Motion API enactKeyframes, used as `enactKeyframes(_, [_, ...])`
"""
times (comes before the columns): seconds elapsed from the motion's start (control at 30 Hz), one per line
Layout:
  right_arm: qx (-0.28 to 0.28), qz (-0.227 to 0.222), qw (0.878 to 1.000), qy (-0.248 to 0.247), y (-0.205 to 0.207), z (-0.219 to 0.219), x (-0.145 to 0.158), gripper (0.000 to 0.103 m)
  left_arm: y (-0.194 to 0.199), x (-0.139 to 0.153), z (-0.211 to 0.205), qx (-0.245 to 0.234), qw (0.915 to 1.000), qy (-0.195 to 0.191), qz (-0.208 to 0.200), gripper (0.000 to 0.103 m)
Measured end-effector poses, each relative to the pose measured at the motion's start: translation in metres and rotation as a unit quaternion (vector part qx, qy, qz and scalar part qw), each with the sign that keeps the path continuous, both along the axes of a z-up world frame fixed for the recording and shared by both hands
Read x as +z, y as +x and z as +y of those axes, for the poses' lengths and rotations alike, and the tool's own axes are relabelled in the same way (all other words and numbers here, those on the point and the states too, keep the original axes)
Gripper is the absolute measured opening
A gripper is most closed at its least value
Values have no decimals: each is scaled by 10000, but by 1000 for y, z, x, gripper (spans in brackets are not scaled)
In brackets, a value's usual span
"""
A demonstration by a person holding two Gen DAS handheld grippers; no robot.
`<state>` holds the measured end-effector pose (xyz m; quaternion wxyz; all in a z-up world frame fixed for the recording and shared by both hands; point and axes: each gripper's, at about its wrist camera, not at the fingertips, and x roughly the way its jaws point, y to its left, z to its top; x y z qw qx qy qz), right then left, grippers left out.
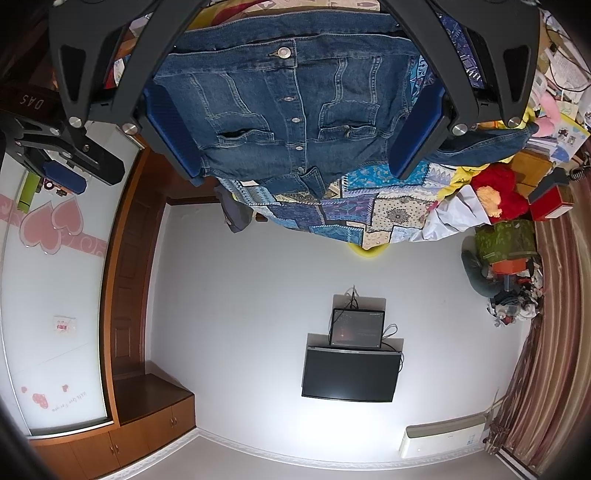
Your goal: Fold large clothes
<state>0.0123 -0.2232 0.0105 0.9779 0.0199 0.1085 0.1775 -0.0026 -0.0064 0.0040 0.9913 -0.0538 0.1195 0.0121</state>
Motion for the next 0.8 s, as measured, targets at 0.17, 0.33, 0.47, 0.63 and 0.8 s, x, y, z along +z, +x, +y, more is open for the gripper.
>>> enactKeyframes(0.17, [4,7,10000,1,5,-1,-3,103,0,1,1,1,10000,0,-1,103])
enactKeyframes(0.33, [30,23,10000,46,4,5,-4,103,0,0,0,11,10000,38,3,103])
enactKeyframes(0.47, [5,49,10000,51,7,4,-4,103,0,0,-1,10,10000,40,-1,103])
enactKeyframes(0.63, [-11,92,9999,52,13,5,-7,103,3,0,1,23,10000,94,-8,103])
enactKeyframes(0.8, [123,150,9998,-105,32,8,-9,103,17,4,17,-71,9998,126,127,103])
